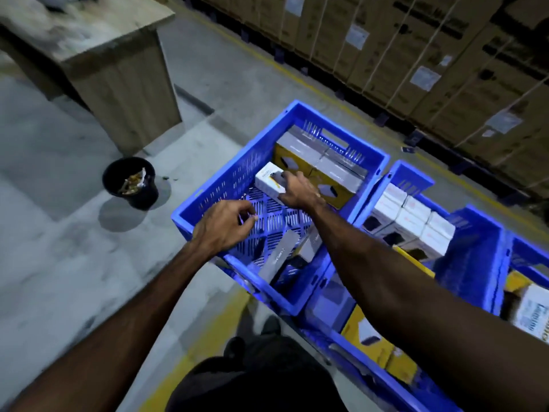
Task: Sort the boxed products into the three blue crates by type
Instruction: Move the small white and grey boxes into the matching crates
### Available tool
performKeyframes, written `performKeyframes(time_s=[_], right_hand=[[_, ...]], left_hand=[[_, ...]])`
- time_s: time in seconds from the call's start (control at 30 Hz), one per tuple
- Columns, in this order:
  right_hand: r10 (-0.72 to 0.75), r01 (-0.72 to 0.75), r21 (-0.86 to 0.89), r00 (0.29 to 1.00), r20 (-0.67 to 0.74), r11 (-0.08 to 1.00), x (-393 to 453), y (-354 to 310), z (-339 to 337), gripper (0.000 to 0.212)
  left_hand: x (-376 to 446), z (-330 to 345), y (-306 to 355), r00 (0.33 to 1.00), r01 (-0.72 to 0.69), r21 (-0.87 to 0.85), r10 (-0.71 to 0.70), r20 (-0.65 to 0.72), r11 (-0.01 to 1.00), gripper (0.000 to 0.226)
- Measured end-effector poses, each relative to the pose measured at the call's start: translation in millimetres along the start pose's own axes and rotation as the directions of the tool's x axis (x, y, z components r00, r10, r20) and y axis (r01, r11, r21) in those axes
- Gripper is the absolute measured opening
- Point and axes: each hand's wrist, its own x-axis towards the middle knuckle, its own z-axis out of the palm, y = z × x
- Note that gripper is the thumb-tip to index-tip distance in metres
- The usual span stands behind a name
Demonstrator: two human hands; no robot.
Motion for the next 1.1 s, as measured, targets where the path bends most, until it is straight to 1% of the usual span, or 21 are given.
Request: performKeyframes(time_s=[0.17, 0.27, 0.33, 0.47, 0.57, 0.6, 0.67, 0.73, 0.8, 0.87, 0.93, 1.0, 1.03, 1.1], right_hand=[[0.039, -0.040, -0.064, 0.999, -0.023, 0.997, 32.3, -0.5, 19.9, 0.072], [0.076, -0.088, -0.136, 0.993, -0.090, 0.987, 41.1, 1.2, 27.4, 0.081], [0.112, -0.127, -0.134, 0.987, -0.115, 0.983, 45.8, 3.5, 28.5, 0.084], [0.175, -0.180, -0.039, 0.979, -0.105, 0.983, 42.7, 7.2, 24.8, 0.083], [0.181, -0.150, 0.169, 0.966, -0.186, 0.974, 20.4, 12.0, 11.5, 0.083], [0.198, -0.138, 0.272, 0.958, -0.208, 0.952, 8.7, 10.8, 3.6, 0.081], [0.258, -0.119, 0.481, 0.937, -0.234, 0.869, -19.5, 11.6, -14.4, 0.078], [0.292, -0.069, 0.650, 0.925, -0.242, 0.756, -56.7, 15.9, -35.6, 0.079], [0.311, 0.012, 0.791, 0.916, -0.255, 0.612, -101.3, 23.7, -53.6, 0.076], [0.340, 0.101, 0.868, 0.893, -0.294, 0.487, -151.3, 45.6, -62.2, 0.059], [0.427, 0.131, 0.897, 0.844, -0.324, 0.422, -199.4, 70.4, -63.5, 0.046], [0.567, 0.061, 0.914, 0.767, -0.300, 0.401, -239.9, 99.5, -48.9, 0.045], [0.635, -0.019, 0.924, 0.732, -0.247, 0.382, -255.3, 110.9, -37.4, 0.050], [0.726, -0.187, 0.892, 0.660, -0.195, 0.411, -275.0, 134.6, -11.4, 0.071]], left_hand=[[1.7, 1.8, 2.0, 0.996, 0.084, 0.013, -0.084, -0.016, 0.996, 0.023], [3.2, 3.4, 3.7, 0.994, 0.114, 0.033, -0.114, -0.004, 0.993, 0.026], [3.9, 4.0, 5.9, 0.992, 0.125, 0.042, -0.125, -0.002, 0.991, 0.029], [4.3, 2.6, 6.6, 0.992, 0.124, 0.053, -0.124, -0.008, 0.991, 0.027], [4.8, 2.2, 9.7, 0.994, 0.110, 0.052, -0.111, 0.006, 0.993, 0.025], [4.9, 1.7, 9.4, 0.993, 0.116, 0.049, -0.116, 0.008, 0.992, 0.024], [4.9, 2.0, 9.8, 0.992, 0.128, 0.037, -0.128, 0.009, 0.991, 0.027], [4.4, 3.3, 10.1, 0.992, 0.125, 0.019, -0.125, 0.001, 0.992, 0.031], [4.0, 3.9, 9.3, 0.993, 0.114, 0.004, -0.114, -0.005, 0.993, 0.027], [2.3, 5.7, 8.7, 0.995, 0.099, 0.004, -0.099, -0.007, 0.995, 0.018], [1.0, 6.8, 6.7, 0.996, 0.089, 0.005, -0.089, -0.025, 0.996, 0.012], [-0.6, 7.9, 7.2, 0.997, 0.073, 0.009, -0.073, -0.028, 0.997, 0.010], [-0.9, 9.3, 6.9, 0.998, 0.063, 0.012, -0.062, -0.033, 0.998, 0.011], [-2.4, 10.6, 9.5, 0.998, 0.043, 0.005, -0.043, -0.047, 0.999, 0.013]])
